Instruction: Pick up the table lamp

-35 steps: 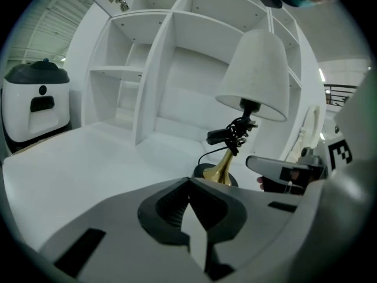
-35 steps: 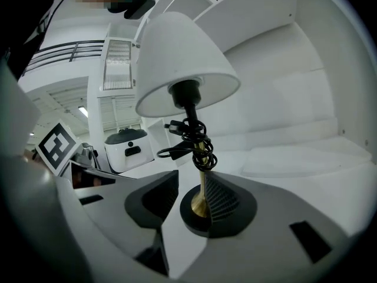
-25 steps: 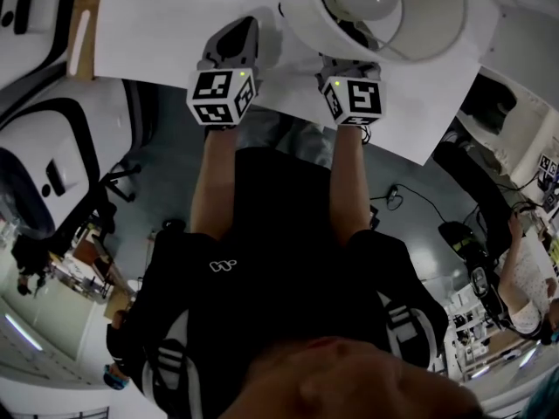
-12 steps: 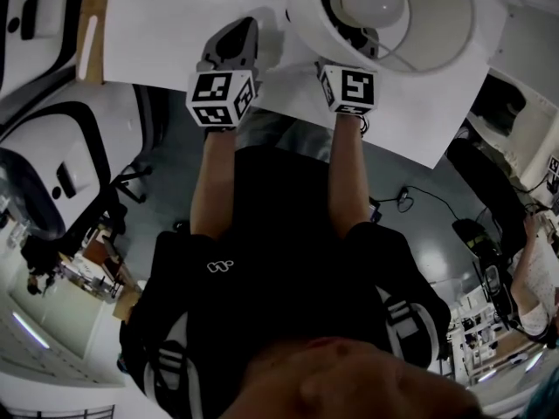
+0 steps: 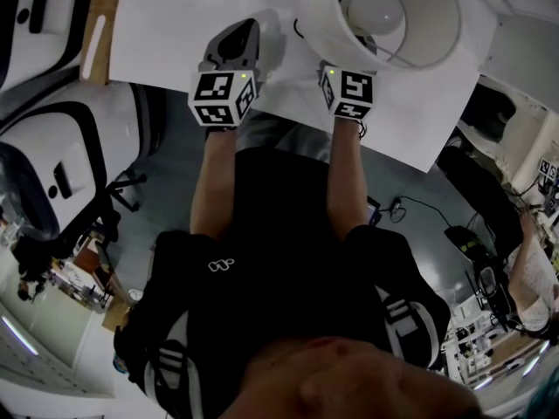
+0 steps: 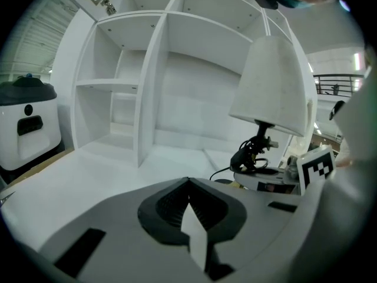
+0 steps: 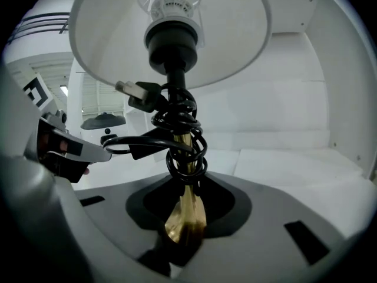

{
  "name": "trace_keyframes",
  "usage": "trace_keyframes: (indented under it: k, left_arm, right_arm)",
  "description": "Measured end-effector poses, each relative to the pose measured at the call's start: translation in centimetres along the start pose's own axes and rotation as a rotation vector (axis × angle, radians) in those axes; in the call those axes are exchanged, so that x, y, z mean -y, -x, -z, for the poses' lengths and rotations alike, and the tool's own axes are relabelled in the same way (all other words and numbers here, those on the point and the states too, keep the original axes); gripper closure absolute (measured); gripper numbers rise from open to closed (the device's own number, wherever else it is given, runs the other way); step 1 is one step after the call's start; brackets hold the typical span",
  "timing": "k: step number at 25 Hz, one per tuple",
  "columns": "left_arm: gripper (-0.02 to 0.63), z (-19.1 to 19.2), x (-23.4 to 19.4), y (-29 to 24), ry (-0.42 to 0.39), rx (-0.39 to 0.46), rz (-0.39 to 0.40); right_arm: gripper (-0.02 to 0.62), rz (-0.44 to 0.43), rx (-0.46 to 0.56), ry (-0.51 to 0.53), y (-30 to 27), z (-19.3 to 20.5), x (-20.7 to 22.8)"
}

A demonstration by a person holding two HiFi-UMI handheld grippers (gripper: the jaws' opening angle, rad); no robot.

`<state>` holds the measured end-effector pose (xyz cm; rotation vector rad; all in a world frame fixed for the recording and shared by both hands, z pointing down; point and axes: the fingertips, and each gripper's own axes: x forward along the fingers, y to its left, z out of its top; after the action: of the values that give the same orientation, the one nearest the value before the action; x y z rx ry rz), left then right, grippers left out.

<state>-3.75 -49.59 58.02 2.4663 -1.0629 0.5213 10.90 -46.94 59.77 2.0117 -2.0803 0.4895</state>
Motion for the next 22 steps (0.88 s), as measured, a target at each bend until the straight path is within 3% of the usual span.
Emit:
trace_keyframes:
  k: [14, 22]
  left_arm:
    - [0.597, -2.7, 0.8, 0.4, 0.005, 0.053, 0.031]
    - [0.597, -5.9, 4.0, 0.2, -0.08, 0.118, 0.063]
  right_arm:
    - [0.485, -0.016, -0.063, -0.013, 1.4, -1.9, -0.3]
    - [0.485, -0.01, -0.081, -0.03, 3.7, -3.9, 0.4]
